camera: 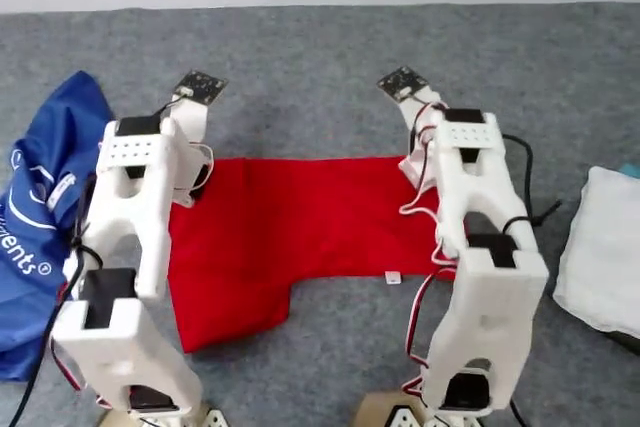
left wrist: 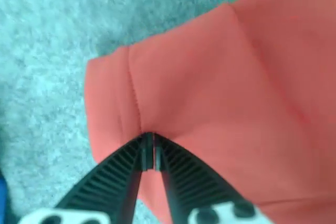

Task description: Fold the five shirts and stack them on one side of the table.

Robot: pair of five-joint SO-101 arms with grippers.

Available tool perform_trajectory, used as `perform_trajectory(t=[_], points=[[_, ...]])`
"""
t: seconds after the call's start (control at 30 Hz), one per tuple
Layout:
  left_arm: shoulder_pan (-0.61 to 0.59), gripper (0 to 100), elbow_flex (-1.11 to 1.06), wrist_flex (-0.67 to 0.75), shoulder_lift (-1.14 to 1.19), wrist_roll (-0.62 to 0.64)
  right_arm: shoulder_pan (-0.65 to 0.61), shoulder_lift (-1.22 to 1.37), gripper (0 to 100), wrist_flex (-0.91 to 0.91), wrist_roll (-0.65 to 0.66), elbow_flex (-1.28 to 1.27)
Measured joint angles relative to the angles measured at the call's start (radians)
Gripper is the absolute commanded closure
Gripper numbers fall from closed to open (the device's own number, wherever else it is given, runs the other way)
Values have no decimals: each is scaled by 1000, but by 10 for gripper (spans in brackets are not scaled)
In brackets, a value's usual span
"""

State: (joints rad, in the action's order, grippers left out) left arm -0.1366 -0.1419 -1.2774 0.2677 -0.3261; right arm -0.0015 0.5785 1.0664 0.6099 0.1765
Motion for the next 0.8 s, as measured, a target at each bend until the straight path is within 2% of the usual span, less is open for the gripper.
perform_trajectory(t=[0.23,0.5,0.8], points=[[-68,994,0,0,64,0,38,157,990,138,2,252],[-81,994,0,-31,57,0,54,201,990,215,2,368],[-66,994,0,-69,-232,0,64,201,990,414,2,597]])
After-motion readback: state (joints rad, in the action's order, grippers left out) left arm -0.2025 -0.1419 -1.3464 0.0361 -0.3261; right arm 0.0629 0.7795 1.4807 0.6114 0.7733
